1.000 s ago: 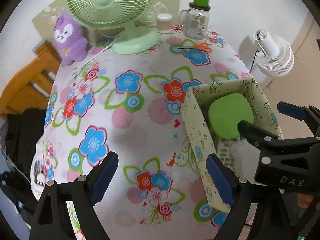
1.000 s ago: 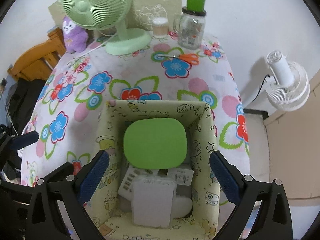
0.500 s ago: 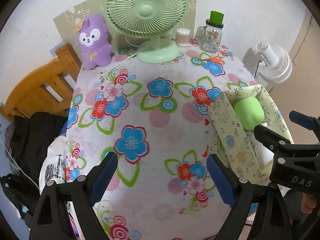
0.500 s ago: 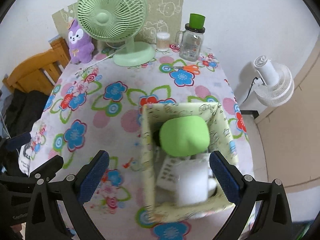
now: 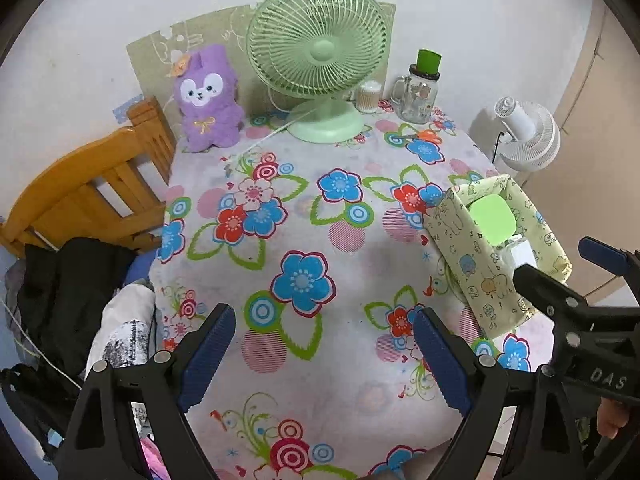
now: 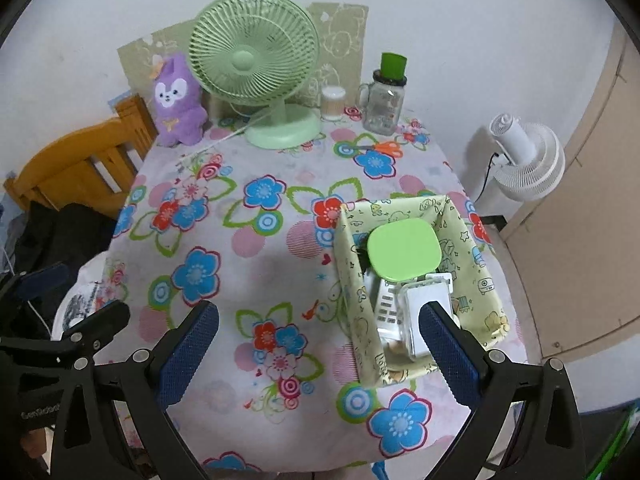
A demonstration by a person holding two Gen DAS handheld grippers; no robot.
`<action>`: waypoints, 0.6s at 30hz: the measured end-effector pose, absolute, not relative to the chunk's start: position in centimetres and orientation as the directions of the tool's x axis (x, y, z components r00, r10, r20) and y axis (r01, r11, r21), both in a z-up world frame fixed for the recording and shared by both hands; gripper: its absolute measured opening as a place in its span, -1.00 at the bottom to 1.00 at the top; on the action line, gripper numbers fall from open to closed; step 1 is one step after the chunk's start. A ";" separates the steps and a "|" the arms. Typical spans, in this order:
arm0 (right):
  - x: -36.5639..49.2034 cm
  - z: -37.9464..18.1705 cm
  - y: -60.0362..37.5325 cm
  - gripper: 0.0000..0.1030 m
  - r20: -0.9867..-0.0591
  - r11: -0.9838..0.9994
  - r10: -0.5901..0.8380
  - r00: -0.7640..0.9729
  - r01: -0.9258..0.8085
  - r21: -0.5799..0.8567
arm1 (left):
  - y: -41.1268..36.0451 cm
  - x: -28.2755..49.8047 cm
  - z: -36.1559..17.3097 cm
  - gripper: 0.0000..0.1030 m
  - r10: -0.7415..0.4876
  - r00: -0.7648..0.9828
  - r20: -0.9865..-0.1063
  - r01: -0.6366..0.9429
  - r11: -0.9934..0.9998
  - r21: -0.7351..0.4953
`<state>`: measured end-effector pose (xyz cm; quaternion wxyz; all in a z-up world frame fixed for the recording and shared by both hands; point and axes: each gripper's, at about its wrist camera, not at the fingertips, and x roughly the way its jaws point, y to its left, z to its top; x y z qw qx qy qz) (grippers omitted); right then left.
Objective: Organize rigid objects
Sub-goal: 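Withdraw both open grippers up and back from the fabric box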
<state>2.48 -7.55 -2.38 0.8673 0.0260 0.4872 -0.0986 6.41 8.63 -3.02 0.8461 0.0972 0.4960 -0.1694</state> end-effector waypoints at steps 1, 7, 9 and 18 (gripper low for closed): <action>2.2 -2.0 -7.5 0.97 -0.849 0.981 -0.143 0.508 0.187 -0.054 | 8.6 6.1 -2.6 0.79 -0.185 0.463 -0.867 0.378 0.926 0.004; 1.4 -0.8 -8.3 0.97 -0.840 0.987 -0.144 0.523 0.139 -0.082 | 7.4 4.2 -0.6 0.83 -0.148 0.539 -0.829 0.320 0.947 0.039; 1.1 -0.1 -8.9 0.97 -0.841 0.988 -0.147 0.521 0.122 -0.097 | 6.9 3.8 0.1 0.83 -0.140 0.540 -0.830 0.292 0.956 0.029; -0.3 2.8 -12.2 0.97 -0.819 0.987 -0.154 0.552 0.129 -0.099 | 4.0 1.9 2.8 0.84 -0.152 0.583 -0.798 0.255 0.967 0.002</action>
